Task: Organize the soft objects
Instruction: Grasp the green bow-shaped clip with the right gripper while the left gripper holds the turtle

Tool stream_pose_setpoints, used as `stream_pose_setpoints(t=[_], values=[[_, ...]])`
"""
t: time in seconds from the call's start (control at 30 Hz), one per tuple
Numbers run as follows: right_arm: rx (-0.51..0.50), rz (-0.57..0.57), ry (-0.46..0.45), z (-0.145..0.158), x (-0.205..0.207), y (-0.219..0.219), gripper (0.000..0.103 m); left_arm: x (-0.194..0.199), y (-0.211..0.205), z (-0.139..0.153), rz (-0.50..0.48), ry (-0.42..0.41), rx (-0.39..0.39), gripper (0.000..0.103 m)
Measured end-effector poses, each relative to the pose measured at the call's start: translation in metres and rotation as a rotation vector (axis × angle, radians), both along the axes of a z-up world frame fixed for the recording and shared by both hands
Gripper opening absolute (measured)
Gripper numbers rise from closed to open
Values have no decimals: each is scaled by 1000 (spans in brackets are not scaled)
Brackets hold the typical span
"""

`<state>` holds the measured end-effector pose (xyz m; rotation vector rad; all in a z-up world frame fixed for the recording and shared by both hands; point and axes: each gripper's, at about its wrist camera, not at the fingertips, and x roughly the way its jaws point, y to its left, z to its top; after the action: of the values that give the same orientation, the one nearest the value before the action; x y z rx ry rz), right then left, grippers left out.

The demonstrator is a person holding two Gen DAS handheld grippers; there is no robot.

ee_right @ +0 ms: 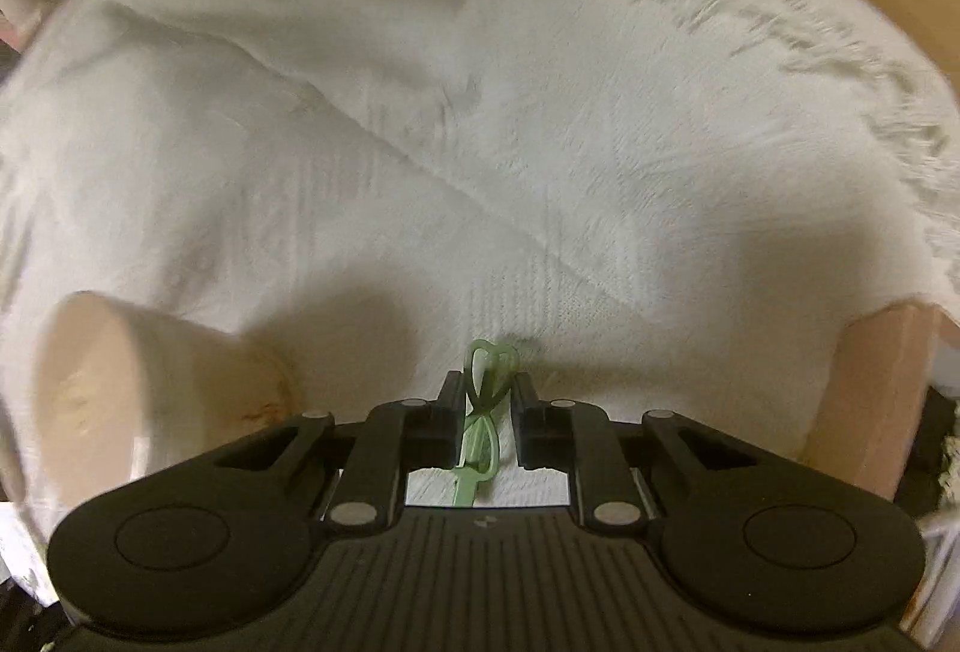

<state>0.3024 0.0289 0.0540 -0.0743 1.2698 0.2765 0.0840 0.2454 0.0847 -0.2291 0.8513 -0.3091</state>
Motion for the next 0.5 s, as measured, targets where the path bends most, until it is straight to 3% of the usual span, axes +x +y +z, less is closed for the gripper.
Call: stream_pose_setpoints(t=[0.07, 0.3, 0.4, 0.5], values=[[59, -3, -33, 25, -14, -11, 0, 4, -7, 12, -23, -30, 9, 66], [197, 0, -256, 135, -82, -70, 0, 25, -40, 56, -97, -135, 19, 66], [201, -6, -276, 147, -97, -88, 1, 29, -50, 58, -104, -129, 41, 66], [154, 1, -280, 134, -91, -85, 3, 31, -52, 43, -93, -77, 38, 66]])
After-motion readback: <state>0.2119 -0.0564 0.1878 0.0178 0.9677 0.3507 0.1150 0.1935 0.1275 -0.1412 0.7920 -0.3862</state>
